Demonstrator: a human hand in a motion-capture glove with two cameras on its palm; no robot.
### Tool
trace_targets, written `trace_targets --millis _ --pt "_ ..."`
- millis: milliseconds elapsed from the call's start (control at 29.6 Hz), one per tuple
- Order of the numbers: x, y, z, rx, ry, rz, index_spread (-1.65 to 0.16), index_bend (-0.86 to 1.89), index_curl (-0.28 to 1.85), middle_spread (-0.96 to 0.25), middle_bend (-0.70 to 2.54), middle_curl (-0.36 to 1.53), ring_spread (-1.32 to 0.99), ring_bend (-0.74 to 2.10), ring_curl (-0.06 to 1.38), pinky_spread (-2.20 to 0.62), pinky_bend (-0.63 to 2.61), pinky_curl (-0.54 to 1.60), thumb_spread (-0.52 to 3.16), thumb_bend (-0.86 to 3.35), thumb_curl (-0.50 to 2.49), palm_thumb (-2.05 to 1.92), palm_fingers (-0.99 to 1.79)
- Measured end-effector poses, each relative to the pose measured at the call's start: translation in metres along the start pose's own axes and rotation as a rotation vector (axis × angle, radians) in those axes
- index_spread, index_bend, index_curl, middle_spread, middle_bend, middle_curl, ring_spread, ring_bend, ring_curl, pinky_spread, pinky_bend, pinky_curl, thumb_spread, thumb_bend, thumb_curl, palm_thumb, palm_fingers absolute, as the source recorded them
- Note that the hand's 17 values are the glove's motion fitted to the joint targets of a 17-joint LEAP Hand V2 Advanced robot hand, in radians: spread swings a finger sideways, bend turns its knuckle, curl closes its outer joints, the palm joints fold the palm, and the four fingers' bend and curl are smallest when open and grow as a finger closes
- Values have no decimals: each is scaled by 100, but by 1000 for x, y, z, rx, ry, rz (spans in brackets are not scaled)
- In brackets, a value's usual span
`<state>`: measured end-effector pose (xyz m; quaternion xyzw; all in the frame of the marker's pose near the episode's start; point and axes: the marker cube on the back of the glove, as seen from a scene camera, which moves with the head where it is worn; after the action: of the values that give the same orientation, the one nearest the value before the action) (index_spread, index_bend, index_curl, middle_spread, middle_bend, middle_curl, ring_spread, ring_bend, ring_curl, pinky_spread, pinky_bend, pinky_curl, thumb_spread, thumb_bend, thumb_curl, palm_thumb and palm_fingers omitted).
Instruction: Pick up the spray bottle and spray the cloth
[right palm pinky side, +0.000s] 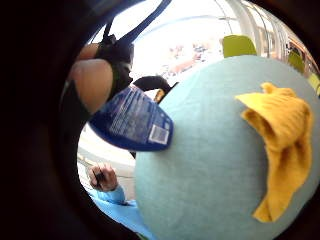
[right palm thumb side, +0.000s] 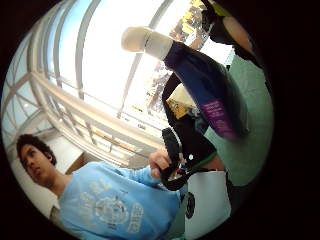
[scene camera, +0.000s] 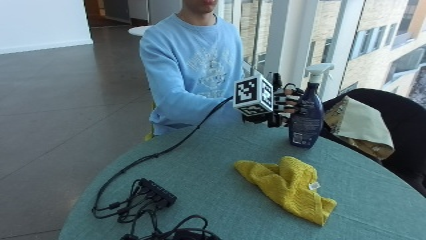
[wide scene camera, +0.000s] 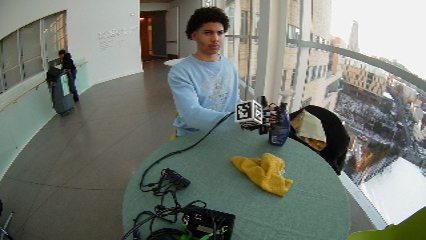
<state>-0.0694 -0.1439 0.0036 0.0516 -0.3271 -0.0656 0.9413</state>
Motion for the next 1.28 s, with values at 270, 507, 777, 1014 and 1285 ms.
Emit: trace_targets --millis 270,507,777,1014,1285 --pt "22 85 -87 17 284 119 -32 11 27 -9 19 43 -4 29 35 20 26 36 103 -3 40 68 77" --pt "29 172 -142 50 502 253 -32 13 27 -9 20 43 -3 28 34 21 25 36 103 -3 38 67 76" --pt "39 231 -169 48 666 294 -33 15 28 -8 20 43 -2 24 34 21 23 36 104 -3 37 66 75" --pt "45 256 -182 51 714 319 -33 16 30 -8 19 42 -2 22 33 21 20 35 104 -2 36 66 76" --pt "48 262 -186 17 747 329 -33 16 31 -8 19 41 -2 20 33 21 19 35 105 -2 35 67 77"
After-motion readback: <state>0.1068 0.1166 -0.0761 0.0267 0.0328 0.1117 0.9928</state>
